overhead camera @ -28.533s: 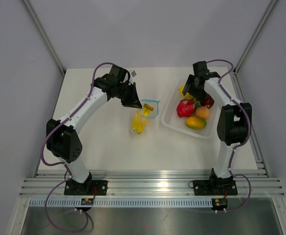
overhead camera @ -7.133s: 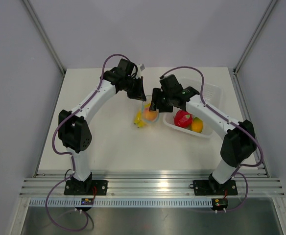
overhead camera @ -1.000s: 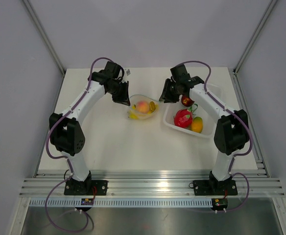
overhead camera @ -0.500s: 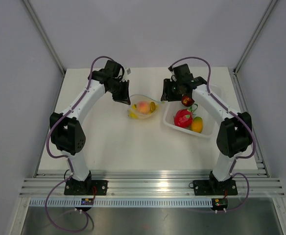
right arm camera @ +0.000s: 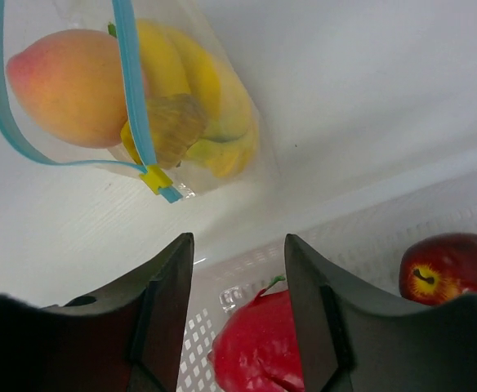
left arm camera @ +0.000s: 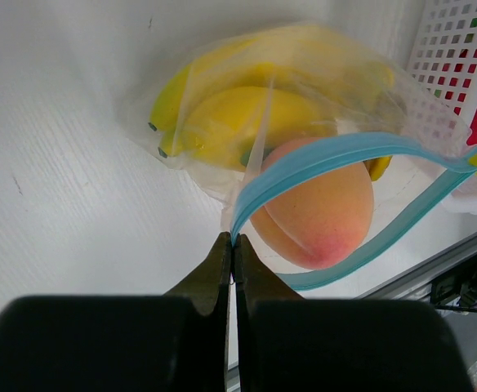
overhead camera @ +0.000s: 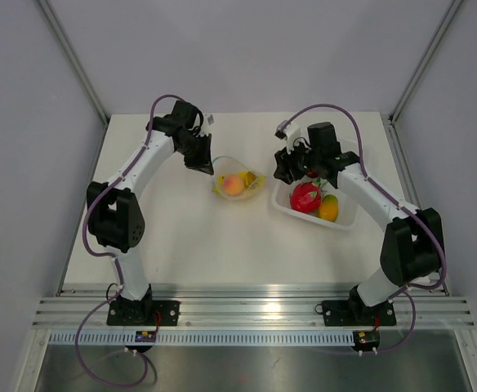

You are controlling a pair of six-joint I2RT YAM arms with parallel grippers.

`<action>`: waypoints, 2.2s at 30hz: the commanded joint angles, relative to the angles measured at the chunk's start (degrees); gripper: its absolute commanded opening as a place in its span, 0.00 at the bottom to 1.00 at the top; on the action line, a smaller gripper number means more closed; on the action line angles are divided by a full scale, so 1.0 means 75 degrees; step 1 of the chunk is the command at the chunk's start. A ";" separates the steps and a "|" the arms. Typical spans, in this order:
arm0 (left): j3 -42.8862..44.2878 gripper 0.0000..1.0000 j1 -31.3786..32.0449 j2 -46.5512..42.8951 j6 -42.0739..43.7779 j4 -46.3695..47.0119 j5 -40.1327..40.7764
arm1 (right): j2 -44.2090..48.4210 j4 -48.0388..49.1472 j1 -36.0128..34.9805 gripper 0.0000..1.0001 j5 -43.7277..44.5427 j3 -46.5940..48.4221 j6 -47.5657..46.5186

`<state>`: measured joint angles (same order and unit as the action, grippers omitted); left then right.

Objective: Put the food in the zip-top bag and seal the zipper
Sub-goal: Adjust the zipper food storage bag at the center of the board, then zip the zipper food storage bag at the center of the board.

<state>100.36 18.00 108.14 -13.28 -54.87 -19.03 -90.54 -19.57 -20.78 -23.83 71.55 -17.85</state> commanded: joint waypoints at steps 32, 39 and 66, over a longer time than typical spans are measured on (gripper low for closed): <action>0.0904 0.00 -0.0255 0.0640 0.0059 -0.0324 -0.0522 | -0.1076 0.1742 -0.0453 0.62 -0.2189 -0.0177 -0.1230; 0.0822 0.00 -0.0255 0.0605 0.0048 -0.0289 -0.0568 | -0.1322 0.1872 -0.0487 0.52 -0.2459 -0.0071 -0.1042; -0.0723 0.71 0.0552 -0.2287 0.1979 0.3535 -0.1353 | -0.0666 0.2071 -0.0499 0.00 -0.2377 -0.0071 -0.1065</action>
<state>97.80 17.52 98.87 -6.52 -46.13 -23.11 -99.22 -4.75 -23.94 -40.42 68.58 -24.03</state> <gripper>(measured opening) 0.711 0.014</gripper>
